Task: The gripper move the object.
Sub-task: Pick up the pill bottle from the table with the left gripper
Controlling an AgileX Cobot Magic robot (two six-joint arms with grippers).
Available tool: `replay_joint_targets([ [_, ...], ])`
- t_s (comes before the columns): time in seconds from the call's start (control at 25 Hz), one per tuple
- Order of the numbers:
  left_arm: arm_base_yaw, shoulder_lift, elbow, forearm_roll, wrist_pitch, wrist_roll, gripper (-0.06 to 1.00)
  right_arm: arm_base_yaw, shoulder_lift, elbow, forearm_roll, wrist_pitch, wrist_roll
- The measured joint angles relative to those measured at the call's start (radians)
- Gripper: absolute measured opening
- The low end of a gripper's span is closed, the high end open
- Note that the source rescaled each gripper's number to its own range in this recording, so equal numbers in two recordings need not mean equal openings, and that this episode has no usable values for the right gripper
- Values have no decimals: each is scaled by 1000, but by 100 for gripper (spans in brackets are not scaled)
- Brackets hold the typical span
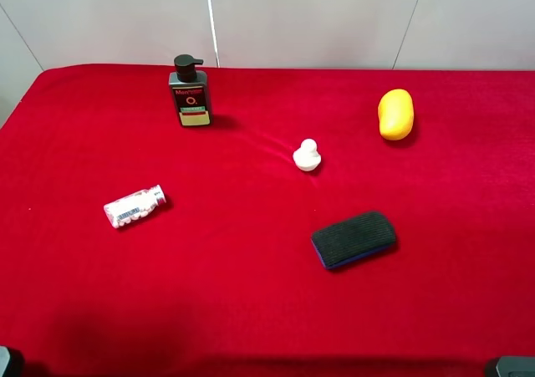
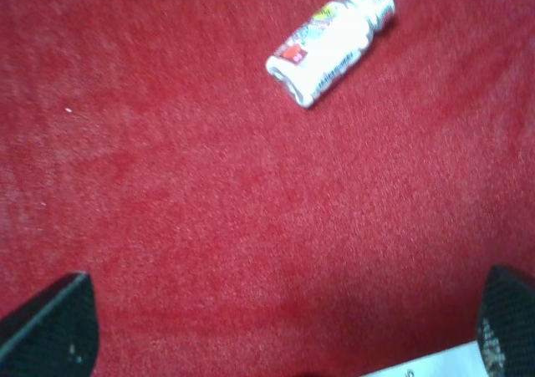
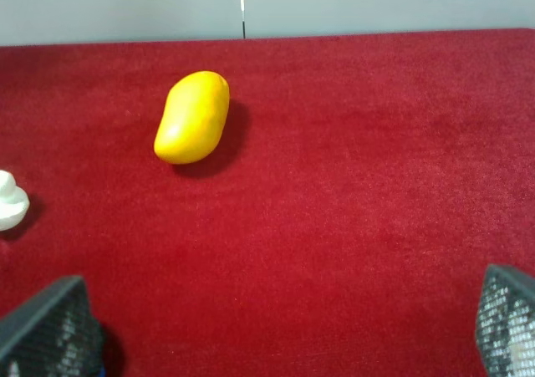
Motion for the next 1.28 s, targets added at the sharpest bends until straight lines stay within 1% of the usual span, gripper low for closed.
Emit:
replay_joint_targets([
  [0.2, -40, 114, 0, 2, -35, 14, 82, 0, 0, 0, 0, 0, 0],
  [0.4, -95, 234, 0, 5, -96, 30, 82, 0, 0, 0, 0, 0, 0],
  [0.72, -217, 420, 0, 24, -183, 49, 82, 0, 0, 0, 0, 0, 0],
  [0.96, -297, 539, 0, 62, -247, 58, 82, 0, 0, 0, 0, 0, 0],
  [1.12, -315, 601, 0, 65, -289, 95, 81, 0, 0, 0, 0, 0, 0],
  [1.28, -315, 650, 0, 65, -326, 150, 81, 0, 0, 0, 0, 0, 0],
])
